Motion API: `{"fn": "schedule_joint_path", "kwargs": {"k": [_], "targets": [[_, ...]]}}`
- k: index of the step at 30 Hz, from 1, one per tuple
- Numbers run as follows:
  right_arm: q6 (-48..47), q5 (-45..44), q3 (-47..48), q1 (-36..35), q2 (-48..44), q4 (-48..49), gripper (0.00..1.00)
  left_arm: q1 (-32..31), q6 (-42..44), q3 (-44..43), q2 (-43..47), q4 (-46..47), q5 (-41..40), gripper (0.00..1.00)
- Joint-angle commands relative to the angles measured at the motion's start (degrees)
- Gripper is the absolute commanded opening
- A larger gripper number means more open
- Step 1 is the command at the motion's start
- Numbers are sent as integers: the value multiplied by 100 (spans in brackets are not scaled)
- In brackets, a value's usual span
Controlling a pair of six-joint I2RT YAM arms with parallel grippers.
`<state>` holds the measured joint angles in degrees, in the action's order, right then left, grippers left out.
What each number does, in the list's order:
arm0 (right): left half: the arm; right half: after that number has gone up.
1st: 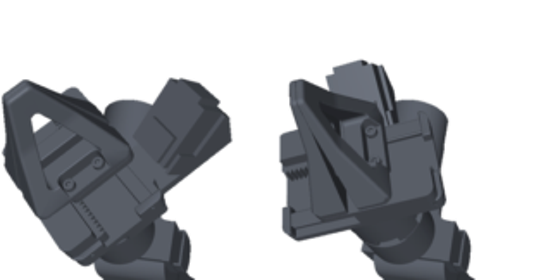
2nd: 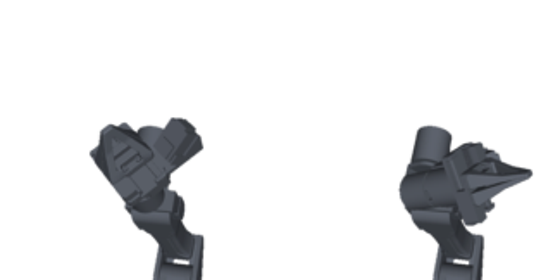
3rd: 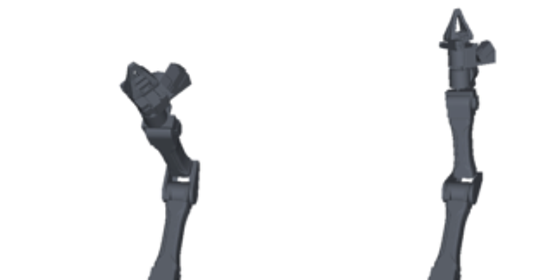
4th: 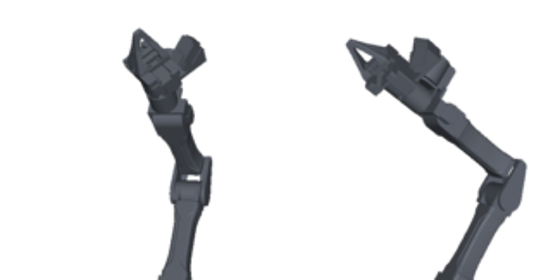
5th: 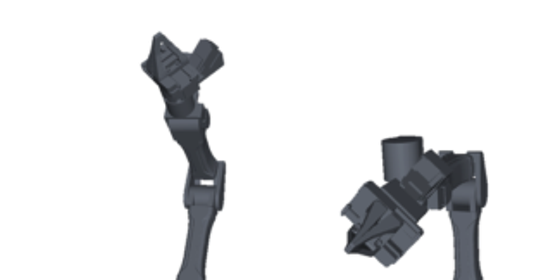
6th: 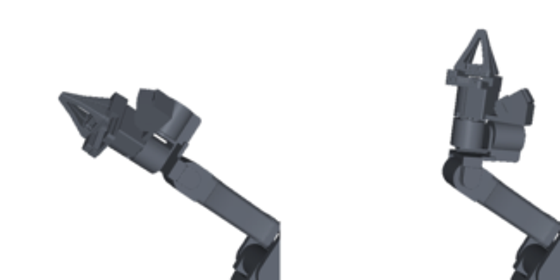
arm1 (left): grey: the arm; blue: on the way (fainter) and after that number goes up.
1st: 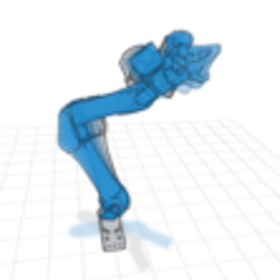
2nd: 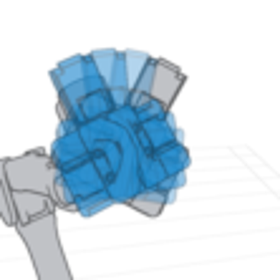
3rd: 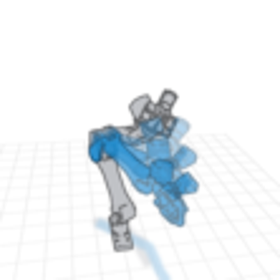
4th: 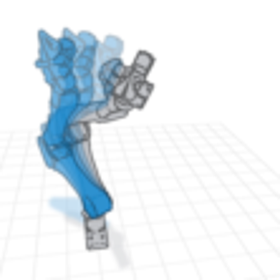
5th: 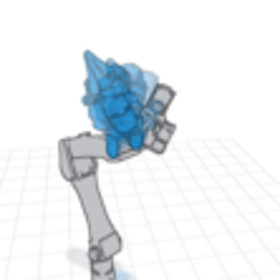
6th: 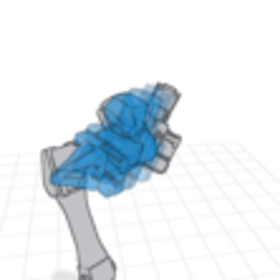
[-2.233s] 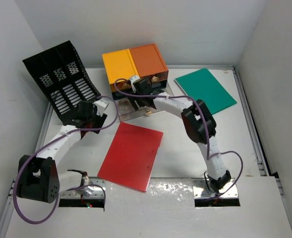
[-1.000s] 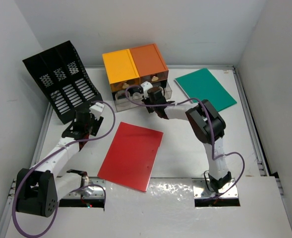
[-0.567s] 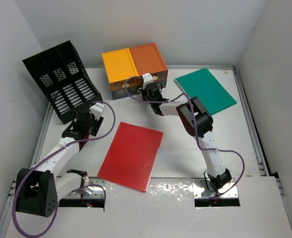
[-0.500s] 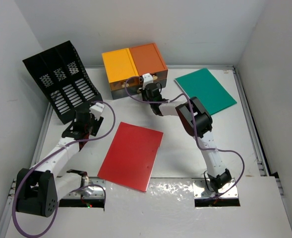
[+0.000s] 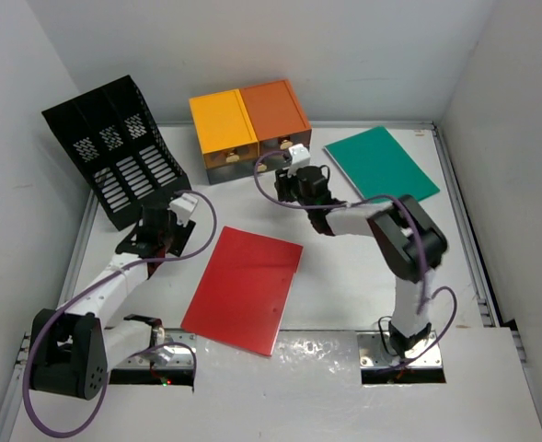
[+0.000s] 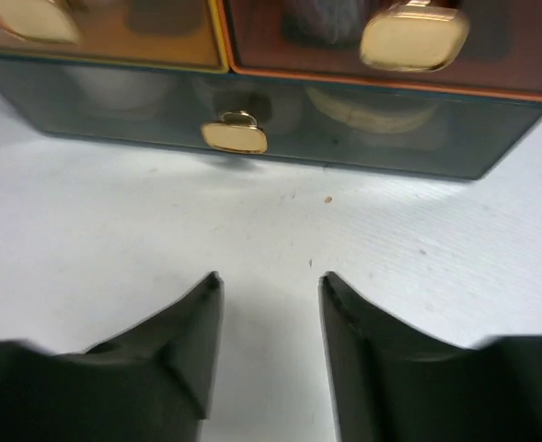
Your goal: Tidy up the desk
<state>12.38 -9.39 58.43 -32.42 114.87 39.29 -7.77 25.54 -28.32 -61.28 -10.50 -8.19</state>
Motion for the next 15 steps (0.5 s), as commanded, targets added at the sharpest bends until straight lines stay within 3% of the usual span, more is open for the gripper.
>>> {"fn": "schedule_joint_path", "kwargs": {"k": [1,2,4,5,8,9,10,15], "targets": [[-130,481,-393,-10,-1182,-601,52,39,179,-376,-7,-179,536,57],[-261,682,-464,-9,-1351,-894,60,-31,240,-516,45,-398,885,57],[-341,824,-631,-9,-1746,-1805,65,-224,433,-674,159,-810,1491,57],[-377,912,-649,-9,-1853,-2089,67,-643,504,-832,229,-944,1600,57],[-299,1148,-772,-10,-2135,-3022,72,-1733,698,-956,476,-1384,1286,57],[-263,1289,-877,-9,-2196,-3276,75,-2537,707,-948,563,-1445,1128,58],[-245,1456,-956,-9,-2258,-3339,77,-2885,733,-948,573,-1585,978,58],[-464,2090,-1247,-1,-2478,-3672,84,-3643,996,-886,126,-1815,1153,60]]}}
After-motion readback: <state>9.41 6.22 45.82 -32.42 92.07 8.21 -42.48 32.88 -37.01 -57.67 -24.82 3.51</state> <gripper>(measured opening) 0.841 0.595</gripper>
